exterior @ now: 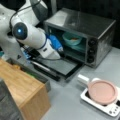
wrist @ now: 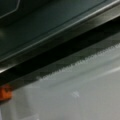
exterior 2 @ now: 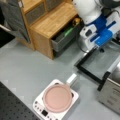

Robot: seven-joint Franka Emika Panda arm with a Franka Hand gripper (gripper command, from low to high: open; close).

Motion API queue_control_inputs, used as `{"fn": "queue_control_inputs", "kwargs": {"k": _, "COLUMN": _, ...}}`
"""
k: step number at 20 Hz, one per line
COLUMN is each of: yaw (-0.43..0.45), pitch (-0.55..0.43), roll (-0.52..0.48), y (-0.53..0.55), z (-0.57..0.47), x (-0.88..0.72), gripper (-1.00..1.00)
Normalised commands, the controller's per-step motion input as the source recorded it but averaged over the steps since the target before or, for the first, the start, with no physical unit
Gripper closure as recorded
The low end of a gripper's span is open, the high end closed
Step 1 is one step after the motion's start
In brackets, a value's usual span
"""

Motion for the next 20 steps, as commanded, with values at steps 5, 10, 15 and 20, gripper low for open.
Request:
{"fn": "queue_control_inputs", "kwargs": {"k": 5, "yaw": 0.387, "pitch": 0.092, "roll": 0.364, "y": 0.19, "z": -0.07, "x": 0.31, "gripper": -1.00}}
{"fn": "queue_control_inputs", "kwargs": {"k": 10, "yaw": 0.363, "pitch": 0.028, "roll": 0.250, "y": 0.28, "z": -0.08, "x": 0.32, "gripper": -1.00}}
{"fn": "queue_control_inputs", "kwargs": {"k": 15, "yaw": 0.182, "pitch": -0.032, "roll": 0.173, "y": 0.21, "z": -0.11, "x": 0.32, "gripper": -1.00}}
{"fn": "queue_control_inputs", "kwargs": {"k": 20, "yaw": 0.034, "pitch": -0.048, "roll": 0.167, "y": 0.14, "z": -0.14, "x": 0.22, "gripper": -1.00}}
